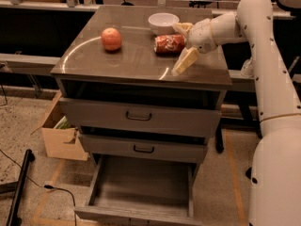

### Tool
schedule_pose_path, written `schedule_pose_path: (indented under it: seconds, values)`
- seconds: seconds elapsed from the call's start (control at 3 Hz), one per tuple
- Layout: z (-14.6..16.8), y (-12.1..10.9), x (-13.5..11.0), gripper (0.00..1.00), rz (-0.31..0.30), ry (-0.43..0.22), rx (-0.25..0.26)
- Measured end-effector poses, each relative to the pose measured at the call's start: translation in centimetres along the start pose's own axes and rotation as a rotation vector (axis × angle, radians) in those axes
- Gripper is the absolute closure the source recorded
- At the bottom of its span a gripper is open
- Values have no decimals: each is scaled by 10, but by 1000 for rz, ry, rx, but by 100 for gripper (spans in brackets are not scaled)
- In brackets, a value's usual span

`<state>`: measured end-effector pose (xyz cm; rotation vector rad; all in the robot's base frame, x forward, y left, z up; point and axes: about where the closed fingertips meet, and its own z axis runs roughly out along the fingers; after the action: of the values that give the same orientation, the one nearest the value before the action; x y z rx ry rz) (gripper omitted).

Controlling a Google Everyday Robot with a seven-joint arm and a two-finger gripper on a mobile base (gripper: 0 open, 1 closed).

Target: Pick coke can from bottom drawer and place on counter

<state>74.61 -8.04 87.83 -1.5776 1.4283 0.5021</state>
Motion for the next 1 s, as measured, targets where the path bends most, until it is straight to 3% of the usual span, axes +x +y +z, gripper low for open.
schedule_pose_path:
  seconds: [0.33, 0.67, 1.0]
  values:
    - [-7, 0, -6, 0, 6, -47, 13]
    - [-47, -2, -32, 0, -42, -93, 108]
    - [-104, 3, -59, 0, -93, -83, 255]
